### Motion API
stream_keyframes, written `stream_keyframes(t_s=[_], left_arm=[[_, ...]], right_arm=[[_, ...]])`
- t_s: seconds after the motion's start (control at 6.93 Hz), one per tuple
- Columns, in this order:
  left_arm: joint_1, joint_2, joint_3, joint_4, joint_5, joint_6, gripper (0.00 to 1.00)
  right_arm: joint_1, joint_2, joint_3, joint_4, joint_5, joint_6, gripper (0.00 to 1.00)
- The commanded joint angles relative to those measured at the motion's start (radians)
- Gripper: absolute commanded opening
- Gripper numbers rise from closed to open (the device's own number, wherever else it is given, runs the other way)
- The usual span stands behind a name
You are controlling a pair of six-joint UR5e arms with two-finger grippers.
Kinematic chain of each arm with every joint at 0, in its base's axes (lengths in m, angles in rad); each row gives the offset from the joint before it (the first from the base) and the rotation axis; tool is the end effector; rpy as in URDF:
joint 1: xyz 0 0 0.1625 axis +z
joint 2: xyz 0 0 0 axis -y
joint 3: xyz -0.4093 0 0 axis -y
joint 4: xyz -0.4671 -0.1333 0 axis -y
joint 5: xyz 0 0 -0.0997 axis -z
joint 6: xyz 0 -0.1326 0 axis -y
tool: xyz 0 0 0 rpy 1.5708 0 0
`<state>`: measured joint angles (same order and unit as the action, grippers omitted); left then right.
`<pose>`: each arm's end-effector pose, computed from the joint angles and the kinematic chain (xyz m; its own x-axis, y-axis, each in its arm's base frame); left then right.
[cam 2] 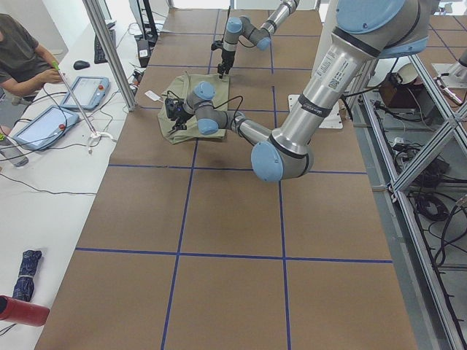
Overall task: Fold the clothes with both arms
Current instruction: 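Release the hem and move the right gripper back toward the folded edge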
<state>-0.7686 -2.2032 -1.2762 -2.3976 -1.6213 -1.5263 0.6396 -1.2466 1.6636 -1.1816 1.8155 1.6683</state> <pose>0.5185 -0.6775 0.2986 0.3132 -0.2410 -0.9186 0.6476 0.7617 0.0209 -0.5167 -0.5105 0.3784 0.5101 0.4972 0.7019 -0.4908 0.8384 -0.2372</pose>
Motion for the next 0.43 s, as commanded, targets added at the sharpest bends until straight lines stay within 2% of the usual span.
stream_keyframes(t_s=[0.0, 0.14, 0.29], left_arm=[[0.0, 0.0, 0.001, 0.002, 0.0, 0.0, 0.47], [0.0, -0.001, 0.0, 0.002, 0.0, -0.002, 0.47], [0.0, -0.001, 0.0, 0.003, 0.0, -0.002, 0.47]], right_arm=[[-0.004, -0.022, 0.01, 0.002, 0.001, -0.001, 0.7], [-0.008, -0.025, 0.016, 0.0, -0.001, 0.001, 0.65], [-0.014, -0.034, 0.025, 0.0, -0.001, 0.002, 0.22]])
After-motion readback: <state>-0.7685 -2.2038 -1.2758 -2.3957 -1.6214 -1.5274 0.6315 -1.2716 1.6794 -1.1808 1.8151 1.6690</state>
